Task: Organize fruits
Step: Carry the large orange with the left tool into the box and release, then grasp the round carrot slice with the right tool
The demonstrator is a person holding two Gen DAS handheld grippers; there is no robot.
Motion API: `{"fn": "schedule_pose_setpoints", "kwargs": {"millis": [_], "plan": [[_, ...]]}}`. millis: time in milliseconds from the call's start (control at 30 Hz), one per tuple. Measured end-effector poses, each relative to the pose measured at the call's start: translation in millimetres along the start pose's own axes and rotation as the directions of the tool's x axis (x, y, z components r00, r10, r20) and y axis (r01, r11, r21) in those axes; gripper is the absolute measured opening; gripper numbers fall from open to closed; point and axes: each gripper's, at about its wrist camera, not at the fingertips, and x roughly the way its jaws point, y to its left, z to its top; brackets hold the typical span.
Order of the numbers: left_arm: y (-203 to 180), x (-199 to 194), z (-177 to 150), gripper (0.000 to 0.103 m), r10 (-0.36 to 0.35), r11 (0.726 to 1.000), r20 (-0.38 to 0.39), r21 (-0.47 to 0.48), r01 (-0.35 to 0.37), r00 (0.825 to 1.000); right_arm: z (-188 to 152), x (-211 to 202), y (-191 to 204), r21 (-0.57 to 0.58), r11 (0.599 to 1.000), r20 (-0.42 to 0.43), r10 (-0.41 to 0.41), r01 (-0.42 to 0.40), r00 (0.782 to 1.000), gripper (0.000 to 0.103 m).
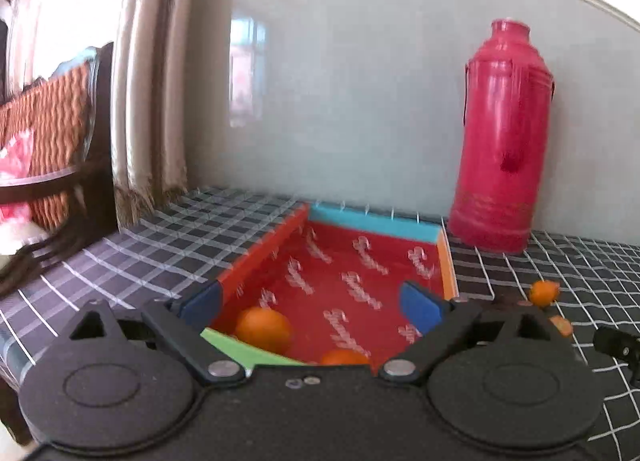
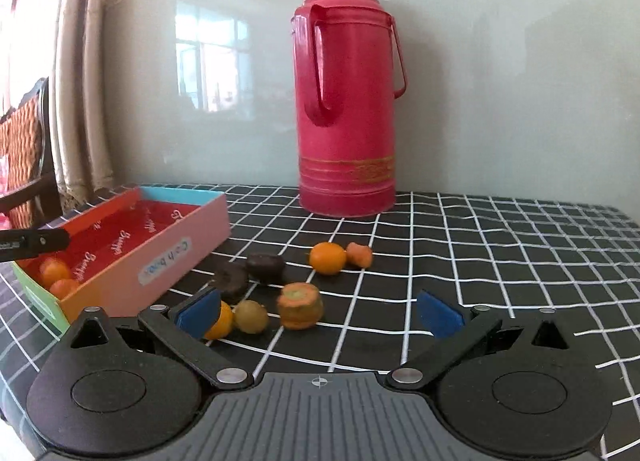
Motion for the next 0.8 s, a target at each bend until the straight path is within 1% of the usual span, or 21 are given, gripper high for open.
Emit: {"fn": "schedule_pose_setpoints", "kwargs": {"millis": [67, 133, 267, 367, 400, 433, 467, 500, 633, 667, 700, 733, 767, 800], "plan": [[1, -2, 1, 0.09, -0.007, 1.0, 0.002, -0.01, 0.007, 1.0, 0, 0, -2, 0.013, 1.0, -0.005, 0.01, -0.01, 1.0, 0.103], [2, -4, 0, 0.093, -0.002, 1.0, 0.005, -0.018, 0.002, 1.0, 1, 2, -2, -0.002, 1.0, -0.013, -0.008, 0.008, 1.0, 0.103], [0, -2, 0, 0.093, 0.005, 1.0, -0.002, -0.009, -0.005, 1.0, 1, 1, -4, -0.02, 0.999, -0.005, -0.037, 0.037, 0.999, 0.103], [-1, 2, -3, 0.094, 0.016, 1.0, -0.01, 0.005, -0.016, 1.0, 1, 3, -5, -0.025, 0.996, 0.003, -0.08, 0.08, 0.997, 0.103], [0, 2, -3, 0.094, 0.021, 1.0, -0.015, 0.006, -0.02, 1.0, 0, 5, -4, -0.037, 0.993, 0.005, -0.114, 0.114, 0.993, 0.103], [2, 2, -4, 0.094, 0.025, 1.0, -0.017, 0.005, -0.025, 1.0, 0, 7, -4, -0.036, 0.992, -0.002, -0.121, 0.121, 0.993, 0.103], [3, 2, -3, 0.094, 0.028, 1.0, -0.016, 0.002, -0.028, 0.999, 0, 8, -6, -0.016, 0.995, -0.016, -0.1, 0.1, 0.995, 0.103], [6, 1, -3, 0.095, 0.028, 1.0, -0.013, -0.004, -0.029, 1.0, 0, 10, -8, -0.003, 0.995, -0.026, -0.097, 0.097, 0.995, 0.103], [13, 1, -4, 0.095, 0.038, 0.999, -0.017, -0.008, -0.038, 0.999, 1, 17, -5, -0.043, 0.992, -0.04, -0.116, 0.115, 0.992, 0.103], [15, 1, -3, 0.095, 0.041, 0.999, -0.017, -0.01, -0.041, 0.999, 2, 19, -5, -0.04, 0.993, -0.041, -0.116, 0.114, 0.992, 0.098], [16, 1, -4, 0.095, 0.045, 0.999, -0.018, -0.01, -0.045, 0.999, 2, 21, -5, -0.038, 0.993, -0.047, -0.11, 0.108, 0.993, 0.089], [18, 0, -4, 0.095, 0.048, 0.999, -0.019, -0.01, -0.049, 0.999, 3, 24, -5, -0.033, 0.994, -0.058, -0.111, 0.109, 0.992, 0.072], [20, 0, -4, 0.095, 0.049, 0.999, -0.02, -0.013, -0.049, 0.999, 3, 27, -4, -0.026, 0.994, -0.069, -0.105, 0.103, 0.992, 0.069], [22, 0, -4, 0.095, 0.05, 0.999, -0.02, -0.017, -0.051, 0.999, 3, 29, -3, -0.021, 0.995, -0.077, -0.098, 0.097, 0.992, 0.069]]}}
